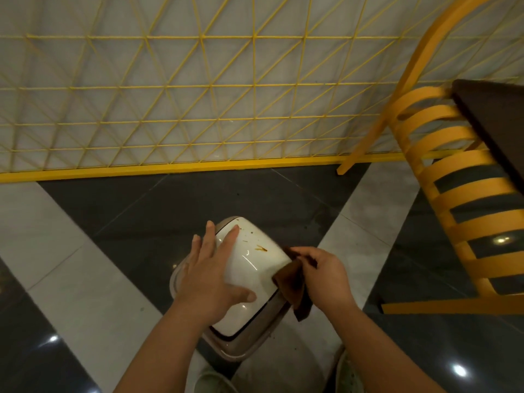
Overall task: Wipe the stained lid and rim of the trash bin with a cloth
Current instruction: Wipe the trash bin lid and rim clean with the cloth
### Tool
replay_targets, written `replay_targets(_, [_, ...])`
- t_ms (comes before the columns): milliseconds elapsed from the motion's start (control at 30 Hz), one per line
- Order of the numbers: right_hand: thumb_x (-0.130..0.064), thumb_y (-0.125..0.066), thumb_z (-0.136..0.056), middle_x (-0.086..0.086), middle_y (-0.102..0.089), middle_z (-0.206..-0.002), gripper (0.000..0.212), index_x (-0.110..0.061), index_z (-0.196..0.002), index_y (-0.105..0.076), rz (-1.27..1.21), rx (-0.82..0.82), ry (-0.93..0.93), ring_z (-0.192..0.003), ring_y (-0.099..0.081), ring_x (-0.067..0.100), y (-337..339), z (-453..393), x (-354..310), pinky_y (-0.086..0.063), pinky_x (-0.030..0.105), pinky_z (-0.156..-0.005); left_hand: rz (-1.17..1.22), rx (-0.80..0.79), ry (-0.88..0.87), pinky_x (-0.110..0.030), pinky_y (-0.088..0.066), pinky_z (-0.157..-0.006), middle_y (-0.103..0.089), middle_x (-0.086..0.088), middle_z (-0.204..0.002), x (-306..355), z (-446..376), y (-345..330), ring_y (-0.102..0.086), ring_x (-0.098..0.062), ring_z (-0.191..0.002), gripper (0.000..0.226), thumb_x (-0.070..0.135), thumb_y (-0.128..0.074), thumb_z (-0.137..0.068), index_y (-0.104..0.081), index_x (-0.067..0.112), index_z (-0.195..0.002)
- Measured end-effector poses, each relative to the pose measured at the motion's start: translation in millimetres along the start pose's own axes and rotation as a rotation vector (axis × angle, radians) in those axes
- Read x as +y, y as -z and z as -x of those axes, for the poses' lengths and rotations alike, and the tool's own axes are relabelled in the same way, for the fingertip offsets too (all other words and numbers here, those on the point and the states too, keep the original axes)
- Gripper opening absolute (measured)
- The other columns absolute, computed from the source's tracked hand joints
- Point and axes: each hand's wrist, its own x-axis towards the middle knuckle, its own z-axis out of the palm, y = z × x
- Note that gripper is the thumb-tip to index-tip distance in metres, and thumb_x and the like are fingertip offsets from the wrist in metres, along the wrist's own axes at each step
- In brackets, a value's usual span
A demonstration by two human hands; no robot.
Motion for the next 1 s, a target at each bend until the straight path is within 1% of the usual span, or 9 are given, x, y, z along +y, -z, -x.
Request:
replay_targets(133, [-0.009, -0.047, -0.095, -0.011, -0.066, -0.104, 0.035, -0.035, -0.098, -0.069, -0.056, 0.021, -0.040, -0.097, -0.059, 0.004, -1, 21, 12, -0.048, 0.029, -0.095, 0.117, 0.127, 0.042, -0.049, -0.017, -0.115, 0.028, 0.017, -0.152, 0, 11, 7, 0.012, -0.018, -0.145, 0.129, 0.034, -0.087, -0.059, 0.008, 0.048, -0.145])
replay_targets(200, [-0.009, -0.049, -0.095, -0.016, -0.065, -0.102, 0.034, -0.036, -0.098, -0.070, -0.081, 0.055, -0.031, -0.097, -0.058, 0.002, -5, 33, 14, -0.048, 0.032, -0.098, 0.119, 0.188, 0.070, -0.049, -0.027, -0.111, 0.017, 0.018, -0.155, -1, 17, 8, 0.001, -0.019, -0.146, 0.121, 0.027, -0.083, -0.066, 0.006, 0.045, -0.146])
replay_targets(267, [-0.009, -0.053, -0.094, -0.023, -0.062, -0.098, 0.037, -0.043, -0.093, -0.066, -0.089, 0.096, 0.017, -0.097, -0.057, 0.000, -10, 45, 13, -0.047, 0.030, -0.097, 0.074, 0.169, 0.057, -0.044, -0.030, -0.111, 0.008, 0.018, -0.156, -2, 21, 7, -0.004, -0.017, -0.145, 0.108, 0.024, -0.075, -0.076, 0.005, 0.041, -0.148])
replay_targets(367, [-0.011, -0.056, -0.092, -0.026, -0.062, -0.098, 0.039, -0.049, -0.092, -0.064, -0.154, 0.227, 0.075, -0.099, -0.057, 0.000, -10, 54, 16, -0.047, 0.030, -0.097, 0.137, 0.078, 0.029, -0.038, -0.026, -0.112, 0.007, 0.017, -0.156, 2, 24, 1, -0.006, -0.015, -0.144, 0.098, 0.035, -0.068, -0.082, 0.002, 0.038, -0.149])
replay_targets(500, [-0.017, -0.057, -0.091, -0.025, -0.062, -0.103, 0.034, -0.050, -0.096, -0.065, -0.269, 0.327, 0.064, -0.103, -0.058, 0.003, 5, 49, 16, -0.050, 0.037, -0.096, 0.116, 0.079, 0.055, -0.041, -0.029, -0.111, 0.009, 0.014, -0.157, 10, 23, 0, -0.009, -0.018, -0.144, 0.099, 0.047, -0.070, -0.078, 0.001, 0.039, -0.148])
replay_targets(633, [-0.021, -0.056, -0.089, -0.037, -0.055, -0.102, 0.033, -0.053, -0.098, -0.061, -0.057, 0.184, 0.291, -0.108, -0.050, -0.006, 5, 51, -2, -0.040, 0.015, -0.095, 0.030, 0.094, 0.116, -0.043, -0.029, -0.111, 0.009, 0.012, -0.157, 9, 18, -2, -0.003, -0.020, -0.145, 0.110, 0.047, -0.074, -0.073, 0.006, 0.037, -0.148])
replay_targets(700, [-0.022, -0.057, -0.089, -0.035, -0.055, -0.107, 0.032, -0.050, -0.104, -0.061, 0.085, 0.130, 0.425, -0.108, -0.047, -0.007, -5, 52, -8, -0.033, 0.005, -0.092, 0.021, 0.099, 0.143, -0.043, -0.030, -0.110, 0.011, 0.013, -0.157, 10, 17, -4, -0.003, -0.020, -0.145, 0.112, 0.047, -0.074, -0.072, 0.008, 0.037, -0.148])
replay_targets(867, [-0.025, -0.063, -0.088, -0.020, -0.060, -0.117, 0.030, -0.038, -0.115, -0.064, 0.227, 0.030, 0.567, -0.112, -0.046, 0.001, -22, 51, -3, -0.034, 0.011, -0.095, 0.007, 0.116, 0.149, -0.042, -0.030, -0.110, 0.009, 0.013, -0.157, 12, 15, -5, -0.002, -0.019, -0.144, 0.112, 0.050, -0.074, -0.071, 0.006, 0.037, -0.148])
replay_targets(1000, [-0.024, -0.059, -0.090, -0.016, -0.062, -0.116, 0.028, -0.039, -0.113, -0.064, 0.207, 0.051, 0.422, -0.108, -0.046, 0.000, -19, 36, -4, -0.029, 0.005, -0.090, -0.006, 0.107, 0.159, -0.043, -0.031, -0.110, 0.007, 0.014, -0.156, 12, 14, -4, -0.003, -0.019, -0.144, 0.111, 0.047, -0.075, -0.072, 0.005, 0.037, -0.148])
